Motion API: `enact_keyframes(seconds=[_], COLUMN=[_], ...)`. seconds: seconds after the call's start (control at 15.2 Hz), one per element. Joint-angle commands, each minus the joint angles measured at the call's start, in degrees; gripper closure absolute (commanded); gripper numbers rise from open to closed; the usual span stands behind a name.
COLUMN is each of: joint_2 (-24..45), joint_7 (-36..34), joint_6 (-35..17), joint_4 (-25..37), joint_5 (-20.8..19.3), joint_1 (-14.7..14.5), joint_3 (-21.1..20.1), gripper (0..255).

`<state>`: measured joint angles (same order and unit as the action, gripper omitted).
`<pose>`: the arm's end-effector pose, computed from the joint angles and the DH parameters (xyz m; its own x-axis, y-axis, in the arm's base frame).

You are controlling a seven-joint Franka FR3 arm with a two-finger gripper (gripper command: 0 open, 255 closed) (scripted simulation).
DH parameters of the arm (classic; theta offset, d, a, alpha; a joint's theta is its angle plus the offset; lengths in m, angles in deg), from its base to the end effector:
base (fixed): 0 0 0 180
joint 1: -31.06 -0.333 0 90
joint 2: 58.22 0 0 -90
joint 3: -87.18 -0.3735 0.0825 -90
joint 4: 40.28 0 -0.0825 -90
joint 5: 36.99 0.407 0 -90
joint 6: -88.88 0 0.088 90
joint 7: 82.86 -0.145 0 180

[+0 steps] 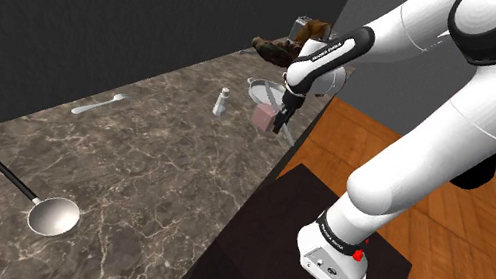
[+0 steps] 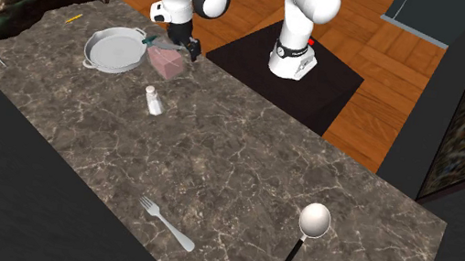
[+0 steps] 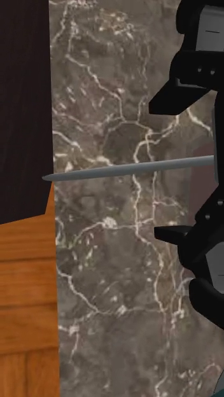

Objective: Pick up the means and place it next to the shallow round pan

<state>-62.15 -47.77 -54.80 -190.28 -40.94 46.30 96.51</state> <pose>0.3948 -0.1807 0.2707 0.9699 0.2381 -0.0509 0.2383 -0.9712 -0.0024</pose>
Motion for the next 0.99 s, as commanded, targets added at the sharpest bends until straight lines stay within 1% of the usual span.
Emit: enact_keyframes(seconds=[0.0,0.13,0.4,0.92], joint_2=[0.0,0.0,-6.4,-6.4], joint_7=[0.0,0.0,-0.6,-0.6], joint_6=[0.0,0.0,8.6,8.6], joint_4=[0.0,-0.1,2.2,2.2], joint_5=[0.0,0.0,-0.7,-0.7], joint_1=[0.0,0.0,0.0,0.0], joint_3=[0.0,0.0,-0.3,-0.4], gripper=[0,0,0,0])
